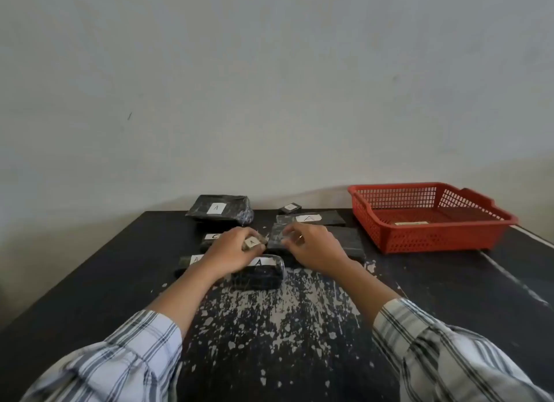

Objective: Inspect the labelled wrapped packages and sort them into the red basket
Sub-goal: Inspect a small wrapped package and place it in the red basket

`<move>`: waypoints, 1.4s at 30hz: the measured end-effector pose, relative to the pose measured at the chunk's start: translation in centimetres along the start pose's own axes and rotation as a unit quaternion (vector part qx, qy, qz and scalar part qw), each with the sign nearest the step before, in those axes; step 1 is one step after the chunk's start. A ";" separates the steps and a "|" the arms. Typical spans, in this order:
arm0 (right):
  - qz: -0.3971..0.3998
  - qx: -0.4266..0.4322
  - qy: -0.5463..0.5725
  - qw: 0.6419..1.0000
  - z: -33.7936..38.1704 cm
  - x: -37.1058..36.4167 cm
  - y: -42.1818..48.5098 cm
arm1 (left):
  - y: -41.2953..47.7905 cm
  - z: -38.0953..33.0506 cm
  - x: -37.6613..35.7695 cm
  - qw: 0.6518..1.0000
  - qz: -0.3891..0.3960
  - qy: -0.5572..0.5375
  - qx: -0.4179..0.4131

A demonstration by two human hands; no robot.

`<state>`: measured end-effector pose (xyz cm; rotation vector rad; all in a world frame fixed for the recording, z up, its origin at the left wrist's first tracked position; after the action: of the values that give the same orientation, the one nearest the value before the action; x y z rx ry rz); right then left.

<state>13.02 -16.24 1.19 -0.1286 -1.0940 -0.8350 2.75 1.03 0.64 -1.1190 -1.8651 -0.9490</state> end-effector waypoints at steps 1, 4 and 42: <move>0.012 0.002 0.005 1.000 0.1 -0.8 -0.2 | -0.2 0.3 -0.5 1.000 0.029 0.000 -0.001; 0.031 0.004 -0.013 0.999 0.6 -2.5 -1.0 | -1.2 1.0 -1.5 0.995 0.098 0.031 0.011; -0.206 -0.060 0.466 0.859 -2.7 6.3 5.8 | 8.1 -10.0 1.3 0.879 -0.110 -0.464 -0.006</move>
<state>20.01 -16.85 6.79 0.3967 -0.1352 -1.1690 11.91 -4.40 7.86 -1.5547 -2.7969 -0.5495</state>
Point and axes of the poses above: each hand's wrist, its own y-axis towards the middle knuckle, its own x-axis out of the back of the hand, z = x × y, the point moved 3 cm from there along y, towards the middle knuckle
